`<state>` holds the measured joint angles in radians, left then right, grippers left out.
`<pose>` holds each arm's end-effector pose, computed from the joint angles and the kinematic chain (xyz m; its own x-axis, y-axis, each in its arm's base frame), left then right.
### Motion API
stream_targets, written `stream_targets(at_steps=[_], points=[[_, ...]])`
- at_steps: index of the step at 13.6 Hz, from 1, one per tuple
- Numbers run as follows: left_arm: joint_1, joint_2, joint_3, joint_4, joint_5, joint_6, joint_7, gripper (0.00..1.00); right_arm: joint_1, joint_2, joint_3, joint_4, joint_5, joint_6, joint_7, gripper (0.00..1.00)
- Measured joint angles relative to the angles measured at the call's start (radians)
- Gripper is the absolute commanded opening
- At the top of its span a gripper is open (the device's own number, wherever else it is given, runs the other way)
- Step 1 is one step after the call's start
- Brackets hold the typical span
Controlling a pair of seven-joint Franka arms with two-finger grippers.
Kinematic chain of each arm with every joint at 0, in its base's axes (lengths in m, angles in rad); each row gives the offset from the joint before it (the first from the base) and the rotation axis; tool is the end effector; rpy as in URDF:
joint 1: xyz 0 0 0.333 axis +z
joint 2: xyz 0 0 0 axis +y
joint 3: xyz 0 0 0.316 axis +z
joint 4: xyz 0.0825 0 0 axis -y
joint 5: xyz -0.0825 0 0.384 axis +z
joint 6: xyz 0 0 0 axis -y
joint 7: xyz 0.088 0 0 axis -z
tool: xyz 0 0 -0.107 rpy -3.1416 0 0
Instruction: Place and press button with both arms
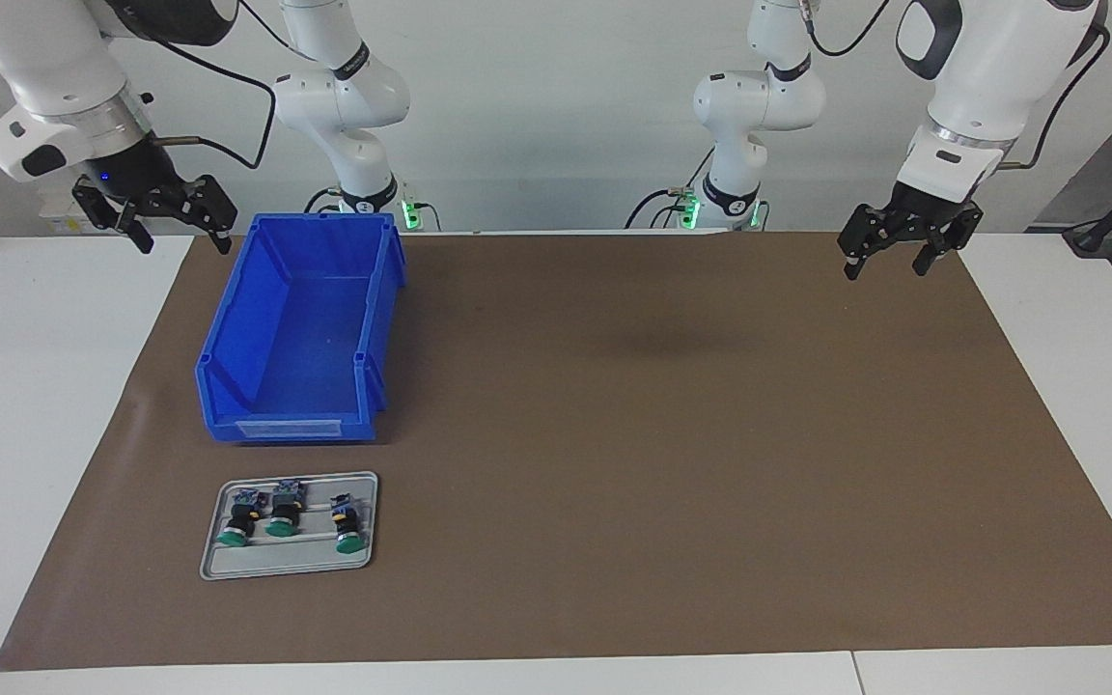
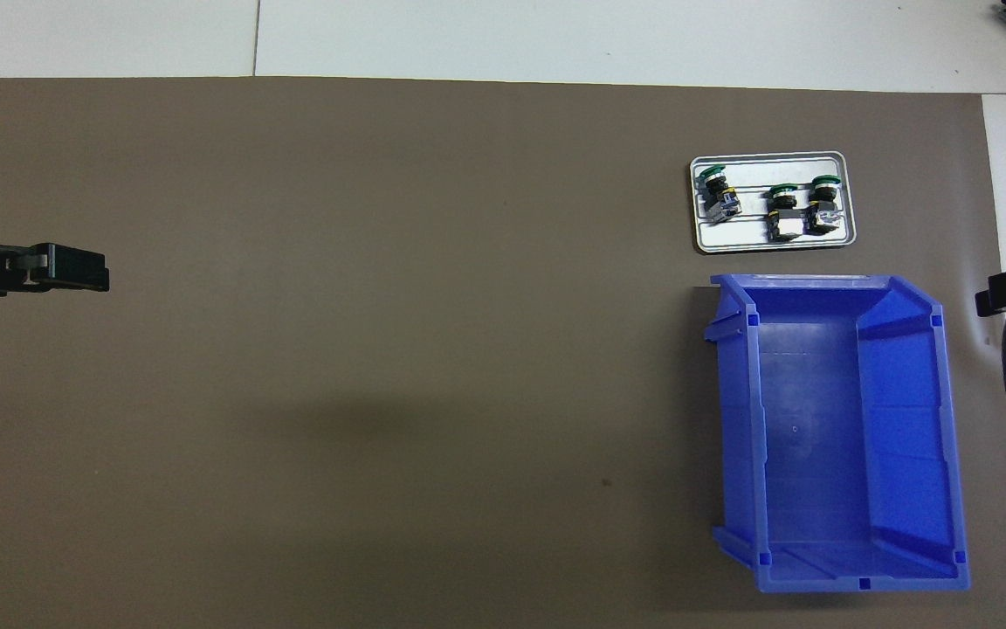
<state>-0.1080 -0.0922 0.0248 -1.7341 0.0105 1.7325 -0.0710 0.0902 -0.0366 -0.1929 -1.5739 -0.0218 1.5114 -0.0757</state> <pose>0.5375 -0.0433 0.6117 0.9958 -0.0134 0.0908 -0.0133 -0.9999 -0.0017 0.5340 -0.0596 0.6375 0.9992 -0.0279 -0.0276 -0.0276 -0.9995 0.0127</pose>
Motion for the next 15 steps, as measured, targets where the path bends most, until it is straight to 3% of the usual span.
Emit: stream_targets(at_steps=[8,12,15], points=[[0.0,0.0,0.0,0.0,0.0,0.0,0.0,1.0,0.009,-0.003,0.0,-0.002,0.0,0.013,0.002,1.0],[0.0,0.0,0.0,0.0,0.0,0.0,0.0,1.0,0.033,0.02,0.002,-0.012,0.0,0.15,0.024,1.0],[0.0,0.0,0.0,0.0,0.0,0.0,0.0,1.0,0.069,0.108,0.004,-0.032,0.0,0.312,0.049,1.0]])
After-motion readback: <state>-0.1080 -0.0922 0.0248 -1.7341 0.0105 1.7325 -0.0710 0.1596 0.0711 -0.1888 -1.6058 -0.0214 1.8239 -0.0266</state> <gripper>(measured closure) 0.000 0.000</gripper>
